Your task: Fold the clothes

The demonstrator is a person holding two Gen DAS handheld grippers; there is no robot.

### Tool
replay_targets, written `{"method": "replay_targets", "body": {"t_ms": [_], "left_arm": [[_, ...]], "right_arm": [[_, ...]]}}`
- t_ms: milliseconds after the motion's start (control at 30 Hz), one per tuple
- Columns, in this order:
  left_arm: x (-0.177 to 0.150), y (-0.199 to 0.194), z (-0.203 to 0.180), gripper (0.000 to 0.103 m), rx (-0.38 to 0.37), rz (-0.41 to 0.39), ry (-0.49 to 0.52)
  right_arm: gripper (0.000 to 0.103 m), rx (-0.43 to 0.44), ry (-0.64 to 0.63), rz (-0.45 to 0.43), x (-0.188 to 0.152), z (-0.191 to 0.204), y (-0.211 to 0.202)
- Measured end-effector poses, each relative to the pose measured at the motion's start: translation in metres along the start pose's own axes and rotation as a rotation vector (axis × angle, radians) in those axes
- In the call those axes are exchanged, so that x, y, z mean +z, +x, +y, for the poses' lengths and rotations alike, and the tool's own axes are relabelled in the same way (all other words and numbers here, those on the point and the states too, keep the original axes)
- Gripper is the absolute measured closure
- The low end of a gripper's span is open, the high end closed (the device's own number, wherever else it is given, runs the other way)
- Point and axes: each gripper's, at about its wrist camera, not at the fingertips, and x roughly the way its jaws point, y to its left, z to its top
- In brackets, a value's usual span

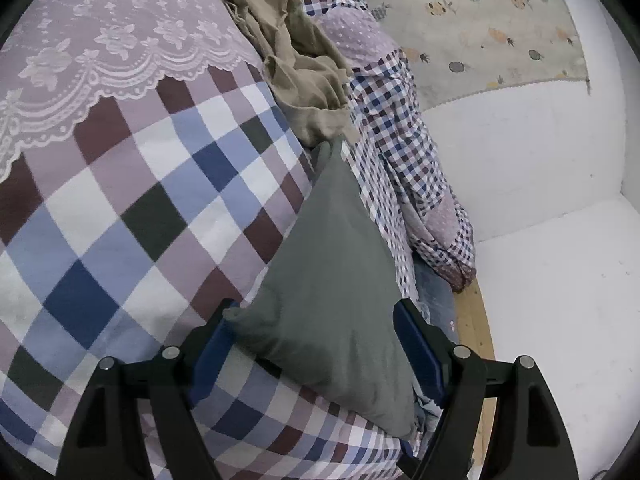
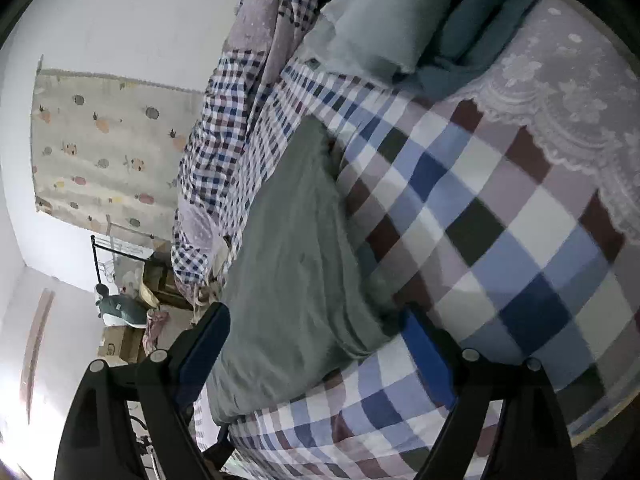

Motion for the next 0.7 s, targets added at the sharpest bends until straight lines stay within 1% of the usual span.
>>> {"method": "replay_targets", "body": {"t_ms": [33,67,100,133,200,233,300,333,367,400,433,467,500,600,667,700], "left_arm": [[0.0,0.001,-0.001,0.022,0.001,0.002,0.003],[0.001,0.002,-0.001,0.026,0.003,0.003,0.004],[0.001,0.003,-0.001,0.036,0.006,0.005,0.003],[0.001,0.003,0.0,0.043,0.014,0.007,0.0],[0.001,0.004,0.003,0.068,0.036,0.009,-0.012],[0.001,0.003,0.005,0.072,0.039,0.008,-0.021],[0.002,0.002,0.008,0.084,0.039,0.005,-0.034],[0.002,0.002,0.009,0.085,0.038,0.004,-0.035],[0.002,0.002,0.009,0.088,0.038,0.001,-0.033],[0.002,0.001,0.008,0.09,0.039,-0.004,-0.029],[0.002,0.0,0.008,0.09,0.039,-0.011,-0.024],[0.002,-0.002,0.007,0.091,0.038,-0.019,-0.02],[0.003,-0.004,0.006,0.092,0.038,-0.029,-0.016],[0.004,-0.008,0.005,0.094,0.034,-0.047,-0.015],[0.004,-0.008,0.005,0.094,0.037,-0.047,-0.015],[0.004,-0.007,0.006,0.094,0.041,-0.044,-0.019]], "right_arm": [[0.014,-0.002,-0.006,0.003,-0.001,0.001,0.002],[0.013,-0.004,-0.011,0.005,-0.003,0.002,0.004],[0.013,-0.009,-0.016,0.007,-0.004,0.003,0.006],[0.013,-0.016,-0.022,0.008,-0.004,0.005,0.007],[0.013,-0.024,-0.027,0.01,-0.006,0.007,0.01],[0.013,-0.028,-0.028,0.01,-0.006,0.007,0.011],[0.014,-0.037,-0.034,0.011,-0.006,0.011,0.015],[0.019,-0.047,-0.039,0.013,-0.006,0.012,0.018],[0.033,-0.064,-0.047,0.019,-0.006,0.012,0.019],[0.044,-0.082,-0.055,0.024,-0.006,0.012,0.02],[0.071,-0.1,-0.063,0.03,-0.006,0.012,0.021],[0.089,-0.118,-0.071,0.035,-0.006,0.012,0.022],[0.089,-0.136,-0.079,0.041,-0.006,0.012,0.023],[0.094,-0.186,-0.108,0.052,-0.006,0.012,0.026],[0.098,-0.205,-0.152,0.037,-0.004,0.017,0.02],[0.098,-0.222,-0.161,0.03,-0.002,0.017,0.016]]}}
